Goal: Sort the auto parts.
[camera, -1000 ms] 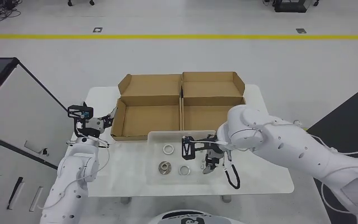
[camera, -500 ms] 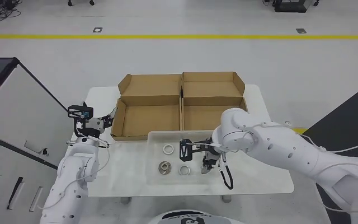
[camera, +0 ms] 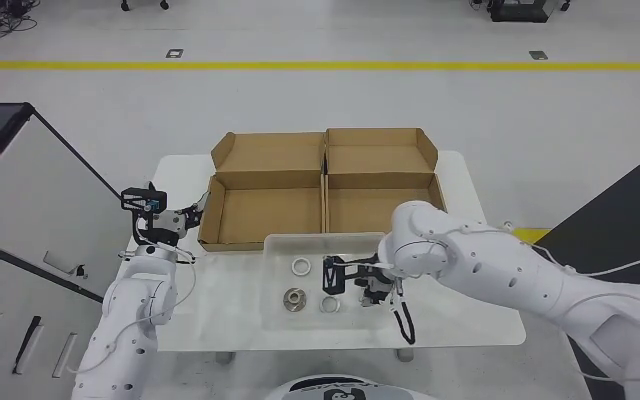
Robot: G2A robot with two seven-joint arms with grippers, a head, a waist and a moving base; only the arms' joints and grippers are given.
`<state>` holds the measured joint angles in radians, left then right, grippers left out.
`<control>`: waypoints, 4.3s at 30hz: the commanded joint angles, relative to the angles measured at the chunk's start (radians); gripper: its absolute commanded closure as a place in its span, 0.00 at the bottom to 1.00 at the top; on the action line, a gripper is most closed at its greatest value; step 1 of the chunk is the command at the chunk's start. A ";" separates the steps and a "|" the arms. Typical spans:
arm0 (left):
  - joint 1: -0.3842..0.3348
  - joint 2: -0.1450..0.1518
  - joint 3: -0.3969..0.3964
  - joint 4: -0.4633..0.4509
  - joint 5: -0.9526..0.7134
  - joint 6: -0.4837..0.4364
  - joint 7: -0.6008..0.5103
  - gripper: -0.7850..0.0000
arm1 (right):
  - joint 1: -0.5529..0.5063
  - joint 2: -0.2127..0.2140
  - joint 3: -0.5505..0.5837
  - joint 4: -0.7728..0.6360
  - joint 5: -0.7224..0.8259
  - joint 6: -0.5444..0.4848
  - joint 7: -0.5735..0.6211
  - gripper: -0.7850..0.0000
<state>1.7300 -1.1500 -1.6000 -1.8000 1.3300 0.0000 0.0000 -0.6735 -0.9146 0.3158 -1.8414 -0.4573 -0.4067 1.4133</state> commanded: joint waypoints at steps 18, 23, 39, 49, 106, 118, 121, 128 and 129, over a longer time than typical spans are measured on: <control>0.000 0.000 0.000 0.000 0.000 0.000 0.000 0.00 | 0.019 -0.042 -0.073 0.055 -0.016 0.011 0.011 0.53; 0.000 0.000 0.000 0.000 0.000 0.000 0.000 0.00 | 0.020 -0.056 -0.075 0.071 -0.028 0.010 0.005 0.53; 0.000 0.000 0.000 0.000 0.000 0.000 0.000 0.00 | 0.014 -0.094 -0.084 0.118 -0.067 0.016 0.000 0.52; 0.000 0.000 0.000 0.000 0.000 0.000 0.000 0.00 | 0.004 -0.107 -0.083 0.134 -0.087 0.025 0.012 0.53; 0.000 0.000 0.000 0.000 0.000 0.000 0.000 0.00 | -0.251 0.167 0.510 0.064 0.393 -0.461 -0.461 1.00; 0.000 0.000 0.000 0.000 0.000 0.000 0.000 0.00 | -0.290 0.156 0.597 0.039 0.438 -0.606 -0.789 1.00; 0.000 0.000 0.000 0.000 0.000 0.000 0.000 0.00 | -0.293 0.150 0.612 0.021 0.436 -0.606 -0.850 1.00; 0.000 0.000 0.000 0.000 0.000 0.000 0.000 0.00 | -0.292 0.140 0.614 -0.009 0.395 -0.606 -0.894 1.00; 0.000 0.000 0.000 0.000 0.000 0.000 0.000 0.00 | -0.292 0.140 0.614 -0.009 0.395 -0.606 -0.894 1.00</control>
<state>1.7300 -1.1500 -1.6000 -1.8000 1.3300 0.0000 0.0000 -0.9652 -0.7743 0.9298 -1.8515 -0.0634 -1.0123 0.5187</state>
